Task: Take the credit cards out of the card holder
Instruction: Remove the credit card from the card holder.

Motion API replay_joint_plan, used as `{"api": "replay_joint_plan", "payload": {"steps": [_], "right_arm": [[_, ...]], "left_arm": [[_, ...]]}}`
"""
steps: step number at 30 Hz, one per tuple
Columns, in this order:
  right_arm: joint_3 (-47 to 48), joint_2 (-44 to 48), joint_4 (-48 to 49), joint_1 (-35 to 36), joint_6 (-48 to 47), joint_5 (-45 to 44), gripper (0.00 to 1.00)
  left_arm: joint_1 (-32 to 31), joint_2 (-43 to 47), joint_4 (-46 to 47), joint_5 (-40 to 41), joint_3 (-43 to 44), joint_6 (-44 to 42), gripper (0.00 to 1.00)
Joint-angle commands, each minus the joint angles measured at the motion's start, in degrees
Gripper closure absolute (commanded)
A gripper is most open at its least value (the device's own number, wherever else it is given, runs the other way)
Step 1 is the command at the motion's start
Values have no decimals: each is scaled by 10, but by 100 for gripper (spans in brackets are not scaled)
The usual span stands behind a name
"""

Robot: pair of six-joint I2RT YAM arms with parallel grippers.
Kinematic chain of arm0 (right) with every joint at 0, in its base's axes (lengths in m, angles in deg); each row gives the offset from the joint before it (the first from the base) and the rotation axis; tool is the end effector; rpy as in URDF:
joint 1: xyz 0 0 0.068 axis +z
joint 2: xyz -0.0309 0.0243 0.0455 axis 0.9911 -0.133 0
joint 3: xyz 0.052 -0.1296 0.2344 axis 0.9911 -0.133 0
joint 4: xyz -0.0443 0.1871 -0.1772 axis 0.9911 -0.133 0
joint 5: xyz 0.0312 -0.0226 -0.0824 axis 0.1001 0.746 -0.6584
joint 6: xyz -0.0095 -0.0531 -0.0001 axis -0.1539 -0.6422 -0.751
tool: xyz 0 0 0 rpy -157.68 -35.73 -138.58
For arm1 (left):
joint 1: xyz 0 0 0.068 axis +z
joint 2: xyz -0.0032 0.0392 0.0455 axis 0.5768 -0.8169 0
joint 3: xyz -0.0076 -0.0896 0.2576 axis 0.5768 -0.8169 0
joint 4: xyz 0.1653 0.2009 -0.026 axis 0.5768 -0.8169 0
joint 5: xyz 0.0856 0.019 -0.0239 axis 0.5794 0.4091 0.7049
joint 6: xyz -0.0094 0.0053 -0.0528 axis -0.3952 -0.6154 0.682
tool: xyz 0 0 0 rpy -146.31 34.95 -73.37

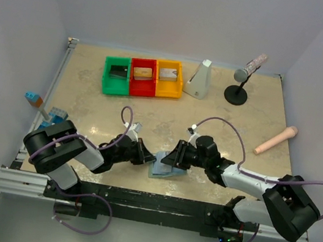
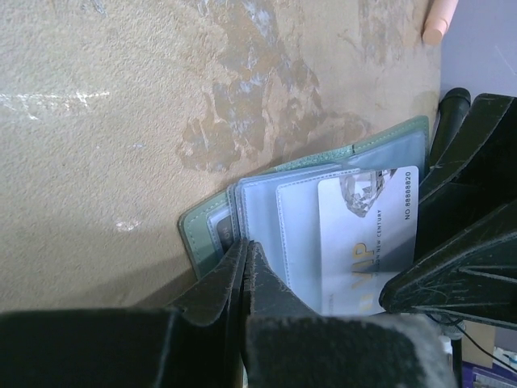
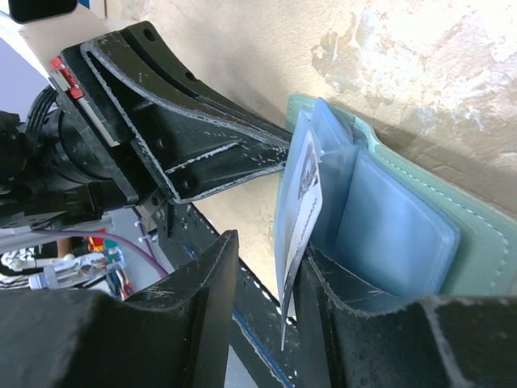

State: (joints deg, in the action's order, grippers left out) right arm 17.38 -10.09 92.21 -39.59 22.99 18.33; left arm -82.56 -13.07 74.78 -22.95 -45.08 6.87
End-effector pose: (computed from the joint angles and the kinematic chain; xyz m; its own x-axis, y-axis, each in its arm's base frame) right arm 0.1620 0.1681 0.1564 -0.9300 0.1757 -0.3228 -0.1768 0.5563 0.8119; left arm 0.1514 -0.1707 0.0985 -0.8583 -0.3467 -0.3782 0.1092 0.5968 -0.7950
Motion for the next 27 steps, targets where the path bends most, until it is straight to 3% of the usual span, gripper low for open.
{"api": "replay_joint_plan", "payload": {"steps": [1, 7, 17, 27], "right_arm": [[4, 25, -3, 4, -12, -12, 66], [7, 38, -33, 2, -17, -33, 75], [1, 50, -59, -2, -27, -45, 81], [11, 91, -146, -8, -50, -86, 95]], "left_arm": [[-9, -25, -151, 14, -31, -26, 100], [-9, -2, -161, 14, -29, -31, 100], [-9, 14, -179, 21, -27, -34, 100], [-9, 15, -183, 22, -27, -36, 100]]}}
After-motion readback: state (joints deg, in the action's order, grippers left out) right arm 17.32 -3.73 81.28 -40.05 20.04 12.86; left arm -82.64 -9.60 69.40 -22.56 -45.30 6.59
